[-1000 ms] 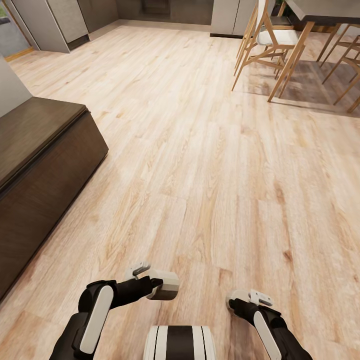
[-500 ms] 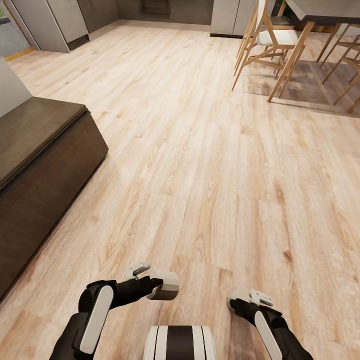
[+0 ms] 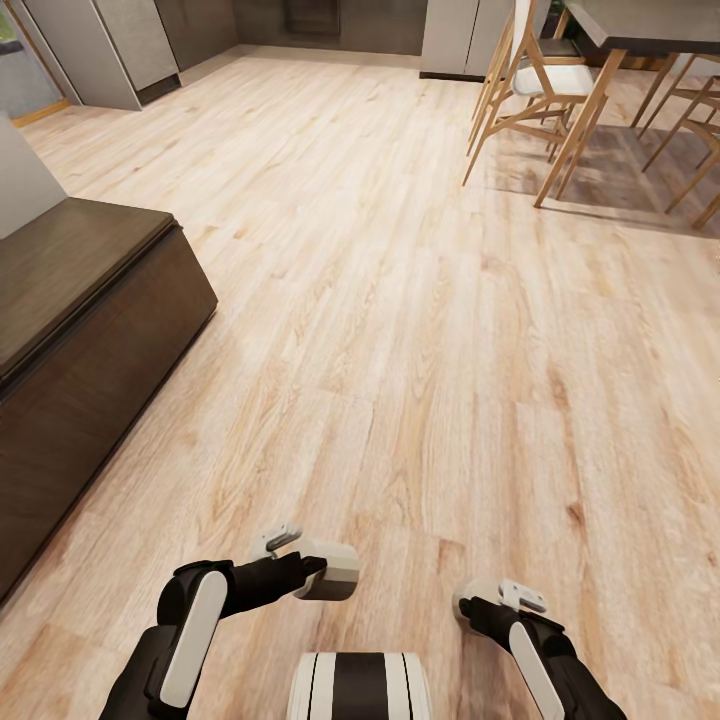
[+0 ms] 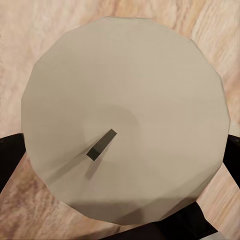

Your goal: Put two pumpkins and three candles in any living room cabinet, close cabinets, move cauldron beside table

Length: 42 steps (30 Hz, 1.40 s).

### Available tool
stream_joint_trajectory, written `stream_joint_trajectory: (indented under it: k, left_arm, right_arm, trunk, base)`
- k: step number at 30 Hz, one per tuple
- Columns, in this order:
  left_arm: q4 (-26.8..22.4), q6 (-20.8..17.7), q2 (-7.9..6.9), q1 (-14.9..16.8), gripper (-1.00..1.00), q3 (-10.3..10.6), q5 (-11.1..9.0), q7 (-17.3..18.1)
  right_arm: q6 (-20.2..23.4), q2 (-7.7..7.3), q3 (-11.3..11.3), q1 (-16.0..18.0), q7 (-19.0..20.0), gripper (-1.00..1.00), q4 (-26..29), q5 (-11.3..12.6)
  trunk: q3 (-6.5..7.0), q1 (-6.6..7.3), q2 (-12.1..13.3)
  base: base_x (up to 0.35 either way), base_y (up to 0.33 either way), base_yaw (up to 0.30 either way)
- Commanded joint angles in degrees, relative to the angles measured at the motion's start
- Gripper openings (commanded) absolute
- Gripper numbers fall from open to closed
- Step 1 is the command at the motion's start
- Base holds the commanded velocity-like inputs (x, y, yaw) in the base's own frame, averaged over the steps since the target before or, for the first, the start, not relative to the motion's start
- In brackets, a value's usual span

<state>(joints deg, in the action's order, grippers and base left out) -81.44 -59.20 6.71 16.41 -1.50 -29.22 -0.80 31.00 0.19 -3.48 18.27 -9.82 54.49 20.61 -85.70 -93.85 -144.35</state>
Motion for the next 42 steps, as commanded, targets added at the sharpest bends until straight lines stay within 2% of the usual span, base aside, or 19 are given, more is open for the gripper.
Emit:
stream_joint_trajectory:
  k: [1, 18, 40, 41, 42]
  left_arm:
    - [0.0, -0.3, 0.06, 0.0, -1.0, -0.1, -0.3, -0.1]
    - [0.0, -0.3, 0.12, 0.0, -1.0, 0.0, -0.2, -0.1]
    - [0.0, -0.3, 0.29, 0.0, -1.0, 0.0, -0.2, -0.3]
    - [0.0, -0.3, 0.31, 0.0, -1.0, 0.3, -0.2, -0.4]
    - [0.0, -0.2, 0.26, 0.0, -1.0, 1.5, -0.2, -0.8]
  right_arm:
    - [0.2, 0.02, 0.0, 0.0, -0.5, -1.0, 0.1, 0.7]
    - [0.2, 0.03, 0.0, 0.0, -0.5, -1.0, 0.1, 0.7]
    - [0.5, 0.06, 0.3, 0.0, -0.5, -1.0, 0.1, 0.6]
    - [0.5, 0.03, 0.3, 0.0, -0.6, -1.0, 0.1, 0.6]
    - [0.6, 0.01, 0.3, 0.0, -0.6, -1.0, 0.2, 0.6]
  trunk:
    - [-0.04, 0.01, 0.0]
    - [0.41, 0.06, 0.0]
    - [5.28, 0.63, 0.3]
    - [5.5, 0.65, 0.3]
    - [5.72, 0.68, 0.3]
  base:
    - [0.0, 0.0, 0.0]
    - [0.0, 0.0, 0.0]
    - [0.0, 0.0, 0.0]
    - [0.0, 0.0, 0.0]
    - [0.0, 0.0, 0.0]
